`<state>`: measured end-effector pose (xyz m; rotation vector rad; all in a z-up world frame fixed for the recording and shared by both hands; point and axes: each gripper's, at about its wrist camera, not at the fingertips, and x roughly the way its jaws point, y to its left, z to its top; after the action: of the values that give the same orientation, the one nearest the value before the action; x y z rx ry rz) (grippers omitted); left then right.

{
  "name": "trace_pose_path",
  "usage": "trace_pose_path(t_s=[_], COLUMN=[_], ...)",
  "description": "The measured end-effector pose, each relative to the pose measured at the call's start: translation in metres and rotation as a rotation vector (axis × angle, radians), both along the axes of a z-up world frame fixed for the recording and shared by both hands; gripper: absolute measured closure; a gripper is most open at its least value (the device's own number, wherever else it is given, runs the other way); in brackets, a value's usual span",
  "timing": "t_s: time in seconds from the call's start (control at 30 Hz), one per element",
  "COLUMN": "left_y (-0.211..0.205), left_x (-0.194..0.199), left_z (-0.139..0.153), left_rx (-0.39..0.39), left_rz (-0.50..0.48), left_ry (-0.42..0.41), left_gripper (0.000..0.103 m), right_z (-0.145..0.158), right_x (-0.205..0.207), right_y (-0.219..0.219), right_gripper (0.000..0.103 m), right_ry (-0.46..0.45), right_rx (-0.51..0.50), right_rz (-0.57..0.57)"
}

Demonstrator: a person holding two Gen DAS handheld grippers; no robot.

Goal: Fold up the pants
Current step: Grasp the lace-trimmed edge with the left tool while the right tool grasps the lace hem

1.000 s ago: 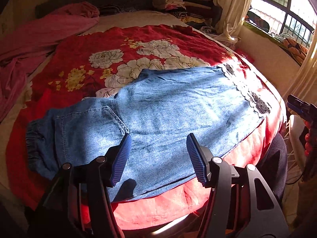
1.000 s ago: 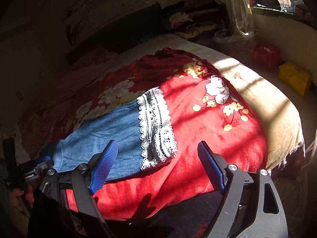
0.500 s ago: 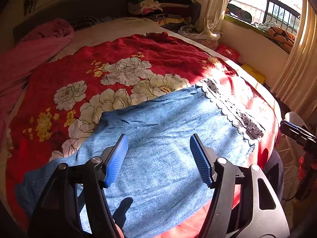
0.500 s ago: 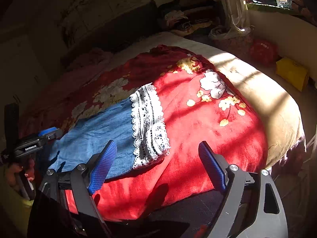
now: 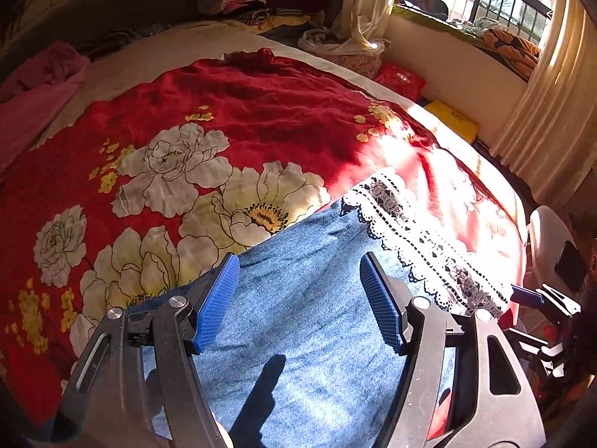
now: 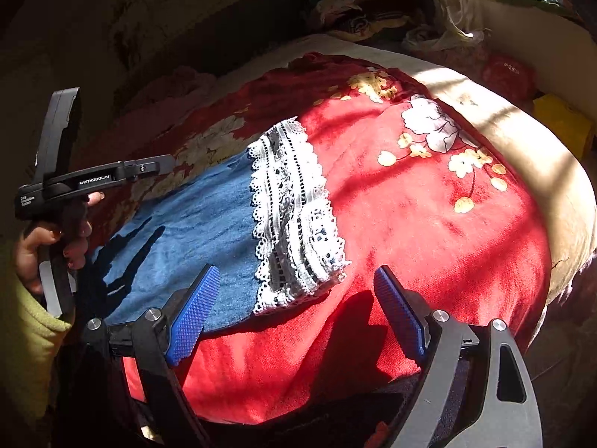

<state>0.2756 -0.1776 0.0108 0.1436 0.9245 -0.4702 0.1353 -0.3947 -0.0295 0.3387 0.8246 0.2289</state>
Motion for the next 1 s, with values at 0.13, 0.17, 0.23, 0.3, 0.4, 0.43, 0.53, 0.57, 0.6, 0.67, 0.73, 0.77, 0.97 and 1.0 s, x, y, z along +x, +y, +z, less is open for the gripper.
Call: trace_pose_path(t_s=[0.13,0.17,0.23,0.3,0.4,0.43,0.53,0.57,0.6,0.67,0.73,0.77,0.97,1.0], left_y=[-0.011,-0.014,-0.021,-0.029,-0.040,-0.044,-0.053,-0.056,-0.058,-0.061,-0.062,-0.061,-0.061,-0.063], left_x=[0.025,0.031,0.040,0.047,0.058,0.062,0.071,0.073,0.075,0.078,0.080,0.081,0.075,0.074], left_z=[-0.009,-0.011,-0.015,-0.018,-0.028,-0.033,-0.048,-0.052,-0.055,-0.061,-0.063,-0.063,-0.057,-0.056], left_rx=[-0.011,-0.016,-0.014,-0.022,-0.053,-0.060,-0.081,-0.091,-0.109,-0.118,-0.149,-0.168,-0.227,-0.221], left_rz=[-0.032,-0.043,-0.063,-0.091,-0.134,-0.144,-0.186,-0.202,-0.221,-0.241,-0.255,-0.261,-0.282,-0.286], left_ry=[0.035,0.044,0.051,0.054,0.095,0.110,0.148,0.164,0.181,0.195,0.213,0.219,0.250,0.248], left_gripper=[0.044,0.044,0.044,0.044,0.044,0.044,0.044,0.046,0.054,0.054,0.054,0.055,0.075,0.075], right_z=[-0.003,-0.004,-0.006,-0.009,-0.013,-0.013,-0.012,-0.012,-0.013,-0.016,-0.017,-0.018,-0.017,-0.016], right_x=[0.008,0.009,0.013,0.017,0.020,0.020,0.021,0.022,0.023,0.026,0.029,0.030,0.032,0.032], right_y=[0.001,0.001,0.001,0.001,0.002,0.002,0.001,-0.001,-0.002,-0.003,-0.001,0.000,0.001,0.002], right_gripper=[0.019,0.019,0.019,0.019,0.036,0.045,0.054,0.056,0.057,0.057,0.057,0.058,0.073,0.076], right_ry=[0.012,0.015,0.023,0.028,0.032,0.029,0.014,0.011,0.011,0.014,0.012,0.010,-0.001,-0.008], right_rx=[0.006,0.008,0.021,0.041,0.061,0.063,0.072,0.083,0.095,0.113,0.113,0.113,0.114,0.110], right_rz=[-0.001,-0.002,-0.002,0.000,0.008,0.014,0.014,0.015,0.019,0.018,0.023,0.027,0.014,0.017])
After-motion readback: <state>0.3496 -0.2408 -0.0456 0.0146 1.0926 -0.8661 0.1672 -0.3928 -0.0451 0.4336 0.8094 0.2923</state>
